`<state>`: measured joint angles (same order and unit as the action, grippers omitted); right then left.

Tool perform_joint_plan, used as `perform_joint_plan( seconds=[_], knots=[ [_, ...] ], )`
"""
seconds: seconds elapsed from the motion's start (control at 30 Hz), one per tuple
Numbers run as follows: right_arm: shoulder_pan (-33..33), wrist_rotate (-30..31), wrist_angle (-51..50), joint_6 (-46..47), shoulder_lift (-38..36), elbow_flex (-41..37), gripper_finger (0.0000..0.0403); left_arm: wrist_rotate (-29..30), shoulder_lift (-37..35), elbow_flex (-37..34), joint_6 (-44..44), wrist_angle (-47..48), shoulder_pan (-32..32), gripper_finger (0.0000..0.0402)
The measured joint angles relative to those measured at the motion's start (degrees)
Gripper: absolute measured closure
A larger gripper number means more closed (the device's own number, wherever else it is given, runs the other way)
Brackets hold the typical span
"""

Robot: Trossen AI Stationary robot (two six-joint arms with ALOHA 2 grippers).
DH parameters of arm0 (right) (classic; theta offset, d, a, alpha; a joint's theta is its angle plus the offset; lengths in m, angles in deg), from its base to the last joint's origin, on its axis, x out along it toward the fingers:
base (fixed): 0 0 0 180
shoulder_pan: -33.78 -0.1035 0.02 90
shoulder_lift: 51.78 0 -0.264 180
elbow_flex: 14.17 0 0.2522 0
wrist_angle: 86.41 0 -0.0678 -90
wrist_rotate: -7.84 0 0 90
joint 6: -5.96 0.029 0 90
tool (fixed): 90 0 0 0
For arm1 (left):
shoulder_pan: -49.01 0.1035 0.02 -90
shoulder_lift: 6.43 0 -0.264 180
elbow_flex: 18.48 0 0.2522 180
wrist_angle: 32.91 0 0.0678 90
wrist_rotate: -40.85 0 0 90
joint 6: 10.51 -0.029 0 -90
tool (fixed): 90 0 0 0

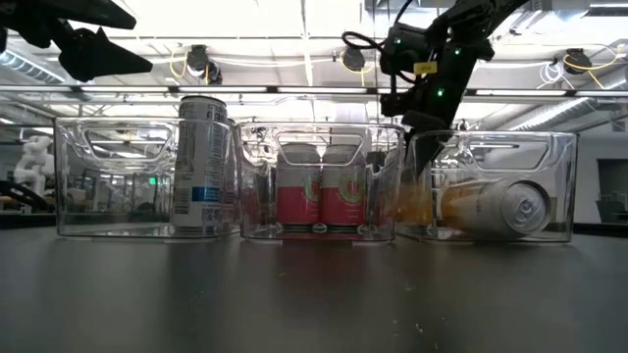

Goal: Sort soda cans
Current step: Adjust the right orange soda can in the right transparent bin

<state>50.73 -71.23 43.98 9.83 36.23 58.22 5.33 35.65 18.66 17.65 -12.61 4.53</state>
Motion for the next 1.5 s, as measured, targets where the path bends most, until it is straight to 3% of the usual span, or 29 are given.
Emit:
perform_joint_plan(
  seconds=[0.8,1.13,1.5],
  knots=[
    [-0.17,-0.59,-3.10,6.19,-23.30,0.02,0.0016,-0.02,0.00,0.00,-0.02,0.00,0.00,0.0015],
    [-0.44,-5.36,-11.18,14.88,-25.41,0.02,0.0016,-0.02,0.00,0.00,-0.01,0.01,0.01,0.0015],
    [-3.27,-5.27,-11.68,20.29,-25.41,0.02,0.0016,-0.07,0.00,0.01,-0.02,0.01,0.00,0.0015]
  ],
)
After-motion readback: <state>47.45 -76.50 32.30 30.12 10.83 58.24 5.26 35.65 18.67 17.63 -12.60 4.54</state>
